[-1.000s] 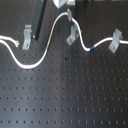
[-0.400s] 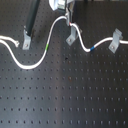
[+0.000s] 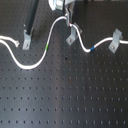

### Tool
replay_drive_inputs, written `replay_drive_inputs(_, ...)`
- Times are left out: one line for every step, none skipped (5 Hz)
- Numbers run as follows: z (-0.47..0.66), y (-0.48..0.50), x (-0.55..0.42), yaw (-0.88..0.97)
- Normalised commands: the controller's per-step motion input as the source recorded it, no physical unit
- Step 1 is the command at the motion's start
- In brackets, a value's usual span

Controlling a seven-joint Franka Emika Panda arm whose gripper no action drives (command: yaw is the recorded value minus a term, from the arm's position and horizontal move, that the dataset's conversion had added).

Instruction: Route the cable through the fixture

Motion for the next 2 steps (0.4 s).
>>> replay_drive_inputs(0.75,-0.071,0.038,0.00)
replay_drive_inputs(0.65,-0.016,0.019,0.00)
